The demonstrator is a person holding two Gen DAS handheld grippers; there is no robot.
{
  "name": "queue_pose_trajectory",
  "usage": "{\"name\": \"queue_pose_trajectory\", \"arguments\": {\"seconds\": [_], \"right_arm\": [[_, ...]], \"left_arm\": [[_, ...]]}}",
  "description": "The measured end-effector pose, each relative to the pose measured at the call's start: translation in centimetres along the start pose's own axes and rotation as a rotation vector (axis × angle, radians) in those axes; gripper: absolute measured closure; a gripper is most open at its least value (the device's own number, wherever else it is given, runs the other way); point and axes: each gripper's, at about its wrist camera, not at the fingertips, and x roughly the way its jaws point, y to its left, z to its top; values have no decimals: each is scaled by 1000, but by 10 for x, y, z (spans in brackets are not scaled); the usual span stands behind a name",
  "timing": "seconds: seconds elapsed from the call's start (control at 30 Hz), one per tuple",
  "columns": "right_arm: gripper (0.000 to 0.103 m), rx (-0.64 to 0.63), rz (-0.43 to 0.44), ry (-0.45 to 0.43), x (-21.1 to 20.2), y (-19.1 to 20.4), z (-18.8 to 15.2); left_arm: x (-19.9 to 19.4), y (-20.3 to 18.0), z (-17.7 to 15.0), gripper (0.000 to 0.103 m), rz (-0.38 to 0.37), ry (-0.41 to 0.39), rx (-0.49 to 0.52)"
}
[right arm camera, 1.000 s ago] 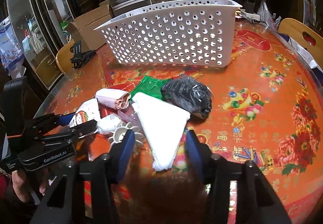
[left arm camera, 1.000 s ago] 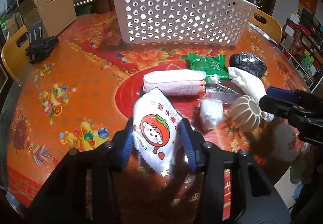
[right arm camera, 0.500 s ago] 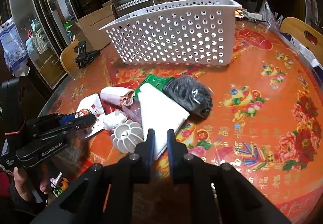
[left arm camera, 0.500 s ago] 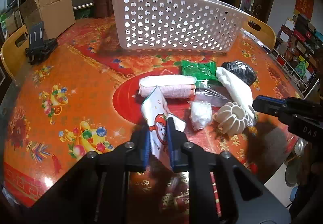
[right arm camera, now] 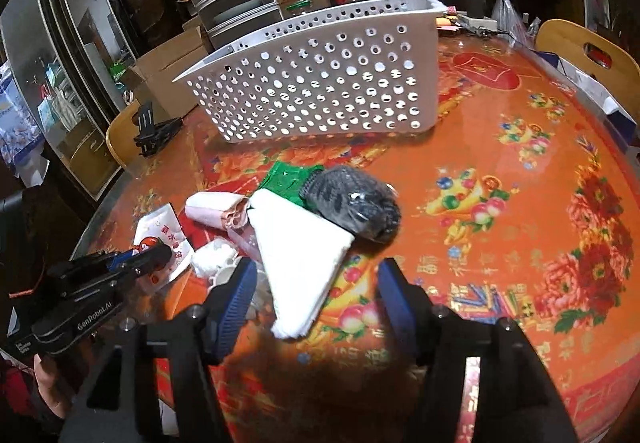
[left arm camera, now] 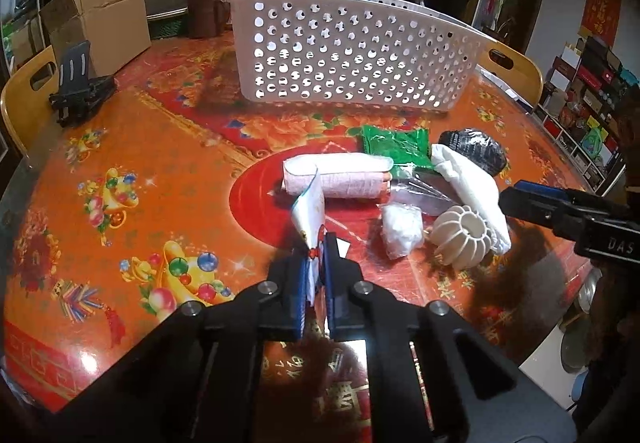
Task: Organize soft objects
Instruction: 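Close the left gripper on the packet while the right gripper pinches the white cloth tip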
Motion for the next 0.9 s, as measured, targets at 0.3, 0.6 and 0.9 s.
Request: {"name": "queue_pose_trajectory", "arguments": {"seconds": [0.3,0.6,0.9], "right_arm": [[40,-36,0,31,16,7,5],[59,-5,22,68,25,0,6],[80,-49,6,44,21,9,3]], "left_arm": [[5,4,-1,96,-8,8,-9],[7,7,-1,96,-9,14,-14],[3,5,0,96,-6,-4,-19]]}}
